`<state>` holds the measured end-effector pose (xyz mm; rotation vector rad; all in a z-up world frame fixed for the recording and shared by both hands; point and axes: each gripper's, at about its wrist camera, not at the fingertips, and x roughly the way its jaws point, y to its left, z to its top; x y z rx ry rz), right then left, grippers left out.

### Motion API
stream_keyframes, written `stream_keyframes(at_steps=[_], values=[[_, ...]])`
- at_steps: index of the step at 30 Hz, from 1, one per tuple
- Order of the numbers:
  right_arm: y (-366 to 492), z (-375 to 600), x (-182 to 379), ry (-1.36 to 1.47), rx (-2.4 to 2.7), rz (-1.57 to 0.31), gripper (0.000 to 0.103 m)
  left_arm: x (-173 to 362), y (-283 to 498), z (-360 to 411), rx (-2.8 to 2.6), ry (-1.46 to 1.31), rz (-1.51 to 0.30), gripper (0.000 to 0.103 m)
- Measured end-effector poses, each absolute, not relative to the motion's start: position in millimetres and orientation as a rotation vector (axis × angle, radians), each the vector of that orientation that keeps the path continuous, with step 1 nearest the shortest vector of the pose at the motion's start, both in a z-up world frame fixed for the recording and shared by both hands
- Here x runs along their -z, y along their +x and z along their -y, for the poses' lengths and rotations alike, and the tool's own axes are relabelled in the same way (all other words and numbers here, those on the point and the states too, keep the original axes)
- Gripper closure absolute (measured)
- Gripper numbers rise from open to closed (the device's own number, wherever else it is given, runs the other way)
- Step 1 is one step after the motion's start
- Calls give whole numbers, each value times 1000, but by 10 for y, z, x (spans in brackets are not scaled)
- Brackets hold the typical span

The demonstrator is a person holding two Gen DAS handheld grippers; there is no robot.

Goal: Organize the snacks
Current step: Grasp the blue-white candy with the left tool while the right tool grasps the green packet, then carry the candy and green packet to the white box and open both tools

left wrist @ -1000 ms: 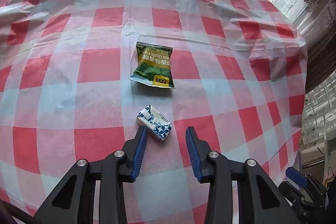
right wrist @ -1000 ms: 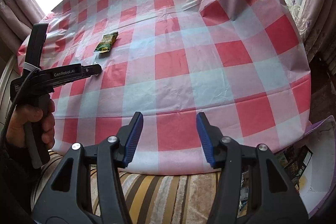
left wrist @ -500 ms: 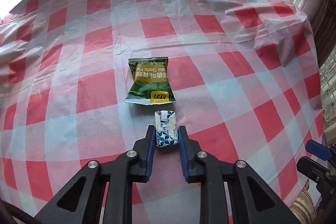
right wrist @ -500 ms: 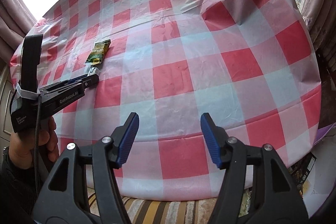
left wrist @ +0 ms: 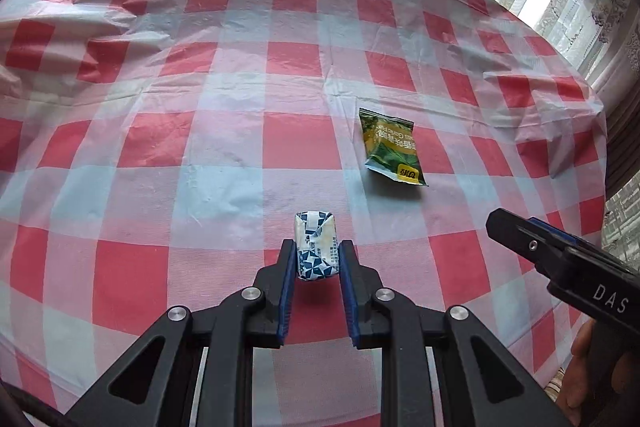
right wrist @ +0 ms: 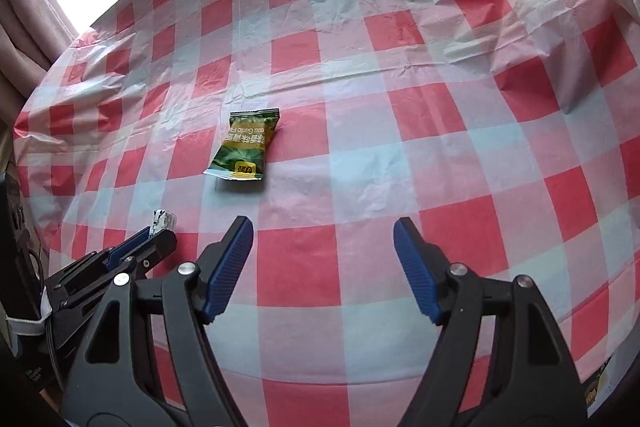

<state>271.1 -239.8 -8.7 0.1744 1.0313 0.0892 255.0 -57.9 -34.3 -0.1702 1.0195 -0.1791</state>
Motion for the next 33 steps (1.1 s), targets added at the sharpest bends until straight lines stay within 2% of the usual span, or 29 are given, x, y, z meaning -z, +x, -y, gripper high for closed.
stream_keyframes(at_steps=[14, 15, 17, 18, 19, 25, 33], values=[[3453, 1718, 394, 41, -78, -1042, 25, 344, 2580, 273, 157, -249, -973, 81], [3461, 1696, 401, 19, -68, -1039, 28, 349, 2585, 267, 156, -251, -974, 81], [3465, 1664, 397, -36, -43, -1027, 44, 354, 2577, 256, 154, -254, -975, 81], [3458, 1677, 388, -32, -59, -1022, 58, 352, 2575, 257, 154, -254, -974, 81], [3448, 1700, 382, -28, -66, -1029, 61, 348, 2573, 262, 155, -254, -973, 81], [3116, 2031, 316, 36, -92, -1049, 65, 294, 2529, 360, 175, -224, -965, 81], [2125, 2966, -68, 168, -65, -1013, 65, 56, 2308, 913, 288, -136, -963, 81]])
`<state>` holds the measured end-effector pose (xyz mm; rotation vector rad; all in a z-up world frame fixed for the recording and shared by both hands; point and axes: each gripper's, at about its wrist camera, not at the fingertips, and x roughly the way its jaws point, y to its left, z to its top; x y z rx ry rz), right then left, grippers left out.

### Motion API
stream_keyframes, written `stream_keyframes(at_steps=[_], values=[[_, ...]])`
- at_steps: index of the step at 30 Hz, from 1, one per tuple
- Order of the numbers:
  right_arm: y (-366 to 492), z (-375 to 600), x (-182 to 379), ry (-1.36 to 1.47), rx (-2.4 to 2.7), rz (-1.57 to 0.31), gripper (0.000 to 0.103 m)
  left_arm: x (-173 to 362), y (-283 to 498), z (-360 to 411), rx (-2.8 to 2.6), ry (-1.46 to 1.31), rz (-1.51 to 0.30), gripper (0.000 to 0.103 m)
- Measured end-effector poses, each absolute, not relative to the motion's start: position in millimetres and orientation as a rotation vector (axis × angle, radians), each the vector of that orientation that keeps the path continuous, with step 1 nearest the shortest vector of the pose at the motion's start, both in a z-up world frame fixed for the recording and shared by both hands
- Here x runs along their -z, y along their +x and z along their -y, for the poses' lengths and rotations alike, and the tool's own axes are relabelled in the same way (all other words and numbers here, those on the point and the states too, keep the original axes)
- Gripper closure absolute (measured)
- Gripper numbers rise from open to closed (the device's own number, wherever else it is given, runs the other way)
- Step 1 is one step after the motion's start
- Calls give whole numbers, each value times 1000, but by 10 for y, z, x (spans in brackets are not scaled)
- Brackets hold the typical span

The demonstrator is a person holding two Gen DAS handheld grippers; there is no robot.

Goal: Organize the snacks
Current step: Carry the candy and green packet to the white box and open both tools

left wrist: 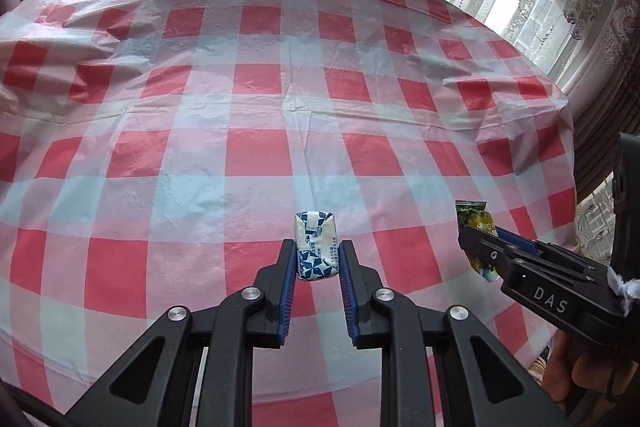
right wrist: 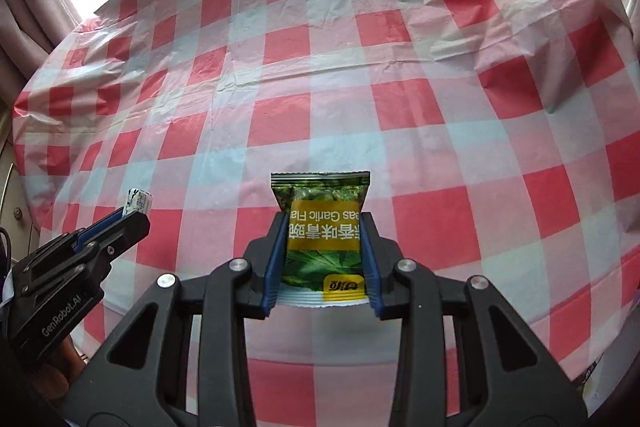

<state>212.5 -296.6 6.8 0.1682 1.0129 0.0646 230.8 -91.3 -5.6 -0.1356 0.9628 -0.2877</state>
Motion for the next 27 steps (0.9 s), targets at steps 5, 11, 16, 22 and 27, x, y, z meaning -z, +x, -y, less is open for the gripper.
stream_keyframes(at_steps=[5, 11, 16, 22, 27], values=[[1388, 3591, -270, 235, -12, -975, 64, -145, 2013, 1536, 411, -48, -962, 81], [564, 4254, -327, 286, 88, -956, 64, -324, 1591, 2333, 566, 50, -980, 81], [25, 4721, -261, 360, 180, -932, 64, -397, 1208, 3008, 698, 133, -1000, 81], [-292, 5143, -105, 504, 221, -885, 64, -263, 907, 3607, 770, 194, -1086, 81], [-406, 5445, 14, 614, 256, -854, 64, -117, 769, 3987, 786, 246, -1140, 81]])
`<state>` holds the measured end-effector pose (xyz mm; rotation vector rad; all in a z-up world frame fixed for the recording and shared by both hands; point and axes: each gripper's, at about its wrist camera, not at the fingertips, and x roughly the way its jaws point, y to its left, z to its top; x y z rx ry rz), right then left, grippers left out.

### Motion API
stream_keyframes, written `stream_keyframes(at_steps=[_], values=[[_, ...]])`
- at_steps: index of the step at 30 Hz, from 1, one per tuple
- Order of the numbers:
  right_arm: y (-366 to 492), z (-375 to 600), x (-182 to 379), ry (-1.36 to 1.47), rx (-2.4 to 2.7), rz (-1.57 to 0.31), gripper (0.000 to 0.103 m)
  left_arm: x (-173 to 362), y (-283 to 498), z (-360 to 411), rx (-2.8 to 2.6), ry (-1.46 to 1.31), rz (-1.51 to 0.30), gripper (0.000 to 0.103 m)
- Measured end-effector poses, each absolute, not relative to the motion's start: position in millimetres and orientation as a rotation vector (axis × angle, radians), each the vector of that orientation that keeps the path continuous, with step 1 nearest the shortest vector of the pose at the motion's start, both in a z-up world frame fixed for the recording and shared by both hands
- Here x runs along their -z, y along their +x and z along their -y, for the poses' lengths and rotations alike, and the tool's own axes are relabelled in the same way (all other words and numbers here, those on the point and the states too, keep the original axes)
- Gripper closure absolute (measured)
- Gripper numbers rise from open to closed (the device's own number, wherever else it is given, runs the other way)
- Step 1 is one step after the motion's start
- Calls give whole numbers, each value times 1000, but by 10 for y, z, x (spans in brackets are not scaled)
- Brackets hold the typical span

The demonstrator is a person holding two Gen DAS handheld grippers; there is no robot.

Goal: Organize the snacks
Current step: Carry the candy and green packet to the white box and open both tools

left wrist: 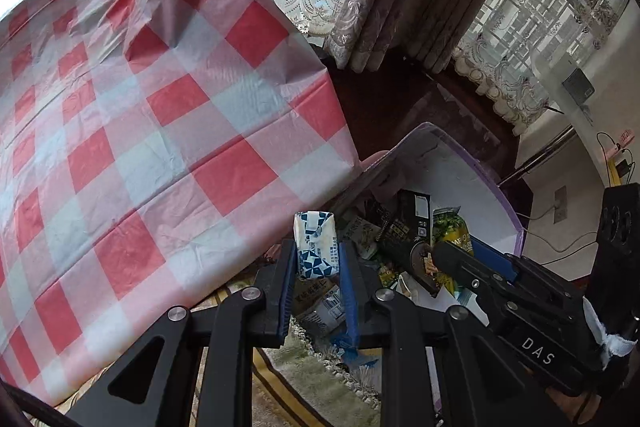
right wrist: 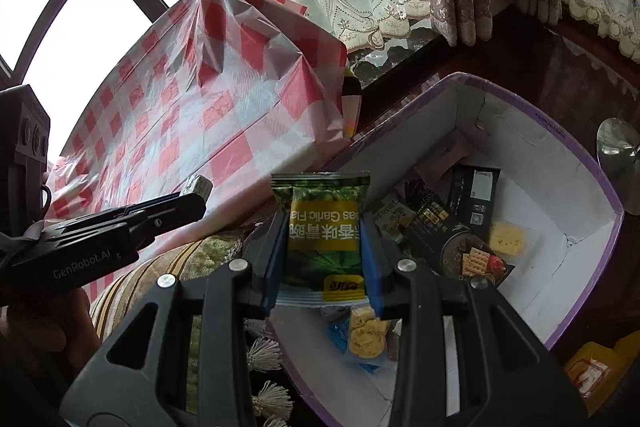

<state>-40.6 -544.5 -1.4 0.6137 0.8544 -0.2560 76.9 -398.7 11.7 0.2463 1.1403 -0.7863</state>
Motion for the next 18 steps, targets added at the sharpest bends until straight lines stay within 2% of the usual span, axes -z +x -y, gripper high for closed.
stream_keyframes(at_steps=[8, 12, 14, 16, 18], values=[[-487, 5693, 119, 684, 332, -857, 62, 2, 745, 4187, 820, 236, -1210, 81], [-525, 5760, 148, 693, 356, -873, 62, 11, 747, 4188, 842, 216, -1232, 77], [-520, 5740, 132, 690, 356, -884, 60, 2, 751, 4162, 849, 196, -1236, 68], [-526, 5683, 81, 678, 350, -889, 49, -37, 766, 4098, 845, 165, -1224, 47], [-538, 5623, 2, 654, 361, -894, 46, -96, 775, 4014, 851, 129, -1206, 43]])
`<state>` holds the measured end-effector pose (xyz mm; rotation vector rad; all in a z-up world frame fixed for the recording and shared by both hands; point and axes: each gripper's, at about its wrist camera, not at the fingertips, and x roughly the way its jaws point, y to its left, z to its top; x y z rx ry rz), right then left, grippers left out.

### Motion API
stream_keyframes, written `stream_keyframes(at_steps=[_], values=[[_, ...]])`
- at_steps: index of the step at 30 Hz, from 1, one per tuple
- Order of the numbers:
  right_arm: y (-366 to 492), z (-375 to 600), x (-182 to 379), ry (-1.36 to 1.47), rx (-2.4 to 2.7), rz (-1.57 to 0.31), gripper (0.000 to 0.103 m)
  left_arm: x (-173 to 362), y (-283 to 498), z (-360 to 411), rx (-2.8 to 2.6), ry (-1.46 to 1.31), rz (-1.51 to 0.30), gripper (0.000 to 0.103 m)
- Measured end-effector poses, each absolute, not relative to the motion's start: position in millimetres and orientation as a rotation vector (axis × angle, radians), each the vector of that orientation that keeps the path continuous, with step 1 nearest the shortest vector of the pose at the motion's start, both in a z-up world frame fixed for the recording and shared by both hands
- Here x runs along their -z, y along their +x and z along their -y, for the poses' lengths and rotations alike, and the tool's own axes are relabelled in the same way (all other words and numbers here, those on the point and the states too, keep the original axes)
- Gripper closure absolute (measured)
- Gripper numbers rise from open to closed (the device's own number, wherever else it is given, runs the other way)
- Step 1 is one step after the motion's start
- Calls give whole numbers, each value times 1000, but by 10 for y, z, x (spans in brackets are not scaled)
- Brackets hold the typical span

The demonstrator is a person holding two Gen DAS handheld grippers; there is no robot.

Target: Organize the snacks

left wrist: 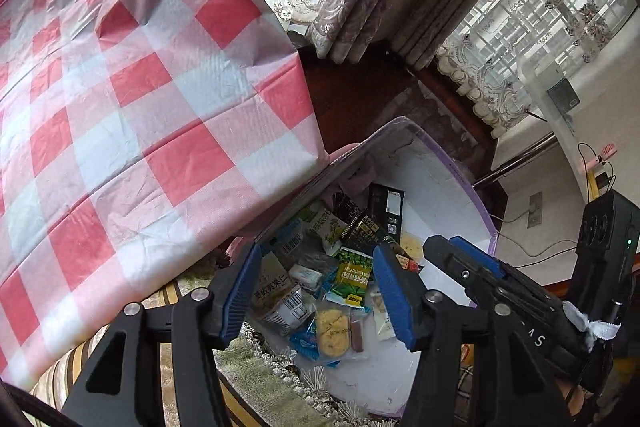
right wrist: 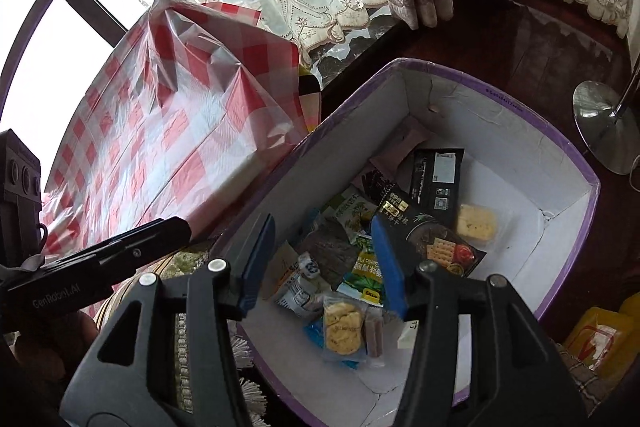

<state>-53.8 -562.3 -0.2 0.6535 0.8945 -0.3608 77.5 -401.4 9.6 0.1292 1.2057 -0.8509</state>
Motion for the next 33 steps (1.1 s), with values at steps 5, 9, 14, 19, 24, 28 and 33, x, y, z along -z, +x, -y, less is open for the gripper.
stream_keyframes(at_steps=[5, 9, 14, 19, 24, 28, 33], values=[[-558, 5416, -306, 618, 390, -870, 46, -206, 804, 3702, 832, 43, -1146, 43], [-483, 5093, -542, 524, 367, -850, 44, -296, 855, 3337, 793, -54, -1106, 43], [-334, 4654, -655, 415, 303, -875, 42, -414, 876, 2774, 718, -146, -1054, 43], [-181, 4168, -703, 312, 210, -888, 34, -499, 900, 2109, 590, -198, -1010, 38], [15, 3610, -658, 210, 102, -913, 32, -481, 888, 1461, 427, -206, -1009, 36], [111, 3233, -602, 149, 48, -942, 28, -461, 794, 1044, 314, -189, -1007, 36], [77, 2849, -569, 41, -5, -949, 24, -442, 508, 661, 182, -139, -1005, 30]])
